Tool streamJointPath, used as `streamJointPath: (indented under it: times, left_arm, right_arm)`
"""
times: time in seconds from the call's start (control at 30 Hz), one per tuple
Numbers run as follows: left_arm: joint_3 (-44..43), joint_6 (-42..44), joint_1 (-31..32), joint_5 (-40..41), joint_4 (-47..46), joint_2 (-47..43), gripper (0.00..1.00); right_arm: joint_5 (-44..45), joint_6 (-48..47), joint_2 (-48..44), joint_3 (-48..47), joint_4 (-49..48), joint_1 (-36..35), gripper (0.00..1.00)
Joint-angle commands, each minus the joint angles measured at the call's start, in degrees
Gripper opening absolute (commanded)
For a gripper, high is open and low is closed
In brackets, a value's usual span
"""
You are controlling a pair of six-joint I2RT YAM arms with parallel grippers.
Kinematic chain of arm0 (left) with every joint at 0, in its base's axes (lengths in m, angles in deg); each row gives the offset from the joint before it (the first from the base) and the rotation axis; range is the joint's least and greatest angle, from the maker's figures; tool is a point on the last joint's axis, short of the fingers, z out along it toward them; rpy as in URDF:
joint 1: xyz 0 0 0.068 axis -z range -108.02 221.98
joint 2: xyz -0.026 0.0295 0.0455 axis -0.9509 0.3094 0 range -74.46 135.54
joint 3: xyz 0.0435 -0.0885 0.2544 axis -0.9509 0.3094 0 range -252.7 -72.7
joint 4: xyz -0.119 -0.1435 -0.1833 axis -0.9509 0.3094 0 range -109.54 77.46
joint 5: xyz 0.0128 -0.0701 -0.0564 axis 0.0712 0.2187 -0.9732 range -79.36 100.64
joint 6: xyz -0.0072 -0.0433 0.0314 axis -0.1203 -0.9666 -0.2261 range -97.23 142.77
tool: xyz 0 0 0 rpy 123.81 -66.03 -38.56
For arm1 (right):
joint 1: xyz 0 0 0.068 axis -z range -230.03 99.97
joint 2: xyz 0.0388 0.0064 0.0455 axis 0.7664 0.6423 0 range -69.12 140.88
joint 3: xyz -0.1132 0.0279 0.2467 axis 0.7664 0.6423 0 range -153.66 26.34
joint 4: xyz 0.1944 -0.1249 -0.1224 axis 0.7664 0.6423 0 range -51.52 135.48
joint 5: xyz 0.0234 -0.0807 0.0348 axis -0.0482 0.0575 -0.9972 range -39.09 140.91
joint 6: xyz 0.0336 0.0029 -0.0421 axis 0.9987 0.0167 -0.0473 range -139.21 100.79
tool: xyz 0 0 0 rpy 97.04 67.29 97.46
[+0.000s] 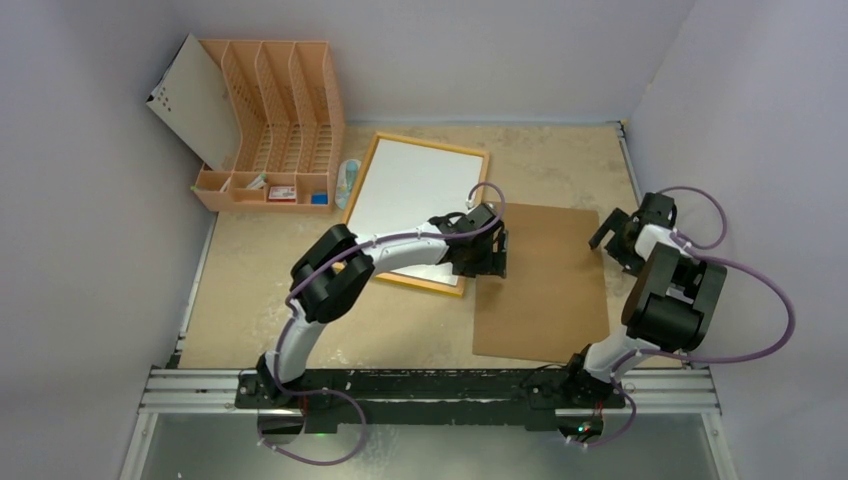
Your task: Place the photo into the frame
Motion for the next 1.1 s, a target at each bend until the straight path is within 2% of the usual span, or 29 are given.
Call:
streamJointPath:
  times: [0.0, 0.17, 0.47, 0.77, 1.07]
  left_arm:
    - [-1.26, -2.63, 0.02, 3.32, 3.10, 3.91, 0.75]
    - [-4.05, -0.79, 0.02, 1.32, 2.91, 6.42, 0.76]
    - [-4.92, 4.55, -0.87, -4.47, -4.29, 6.10, 0.72]
    - [-11.62, 11.40, -1.48, -4.96, -4.01, 4.44, 0.70]
    - [-12.51, 12.89, -1.42, -7.97, -5.46, 2.64, 0.70]
  right_arm:
    - [-12.33, -3.47, 0.93, 1.99, -1.82, -0.14, 0.95]
    - [-22.16, -3.77, 1.10, 2.73, -3.27, -0.14, 0.93]
    - [-34.89, -1.29, 0.25, 5.33, -6.92, -0.14, 0.89]
    - [-33.95, 2.06, -2.43, 6.87, -7.86, 0.03, 0.89]
    - [-32.36, 4.38, -5.53, 8.29, -8.53, 0.06, 0.88]
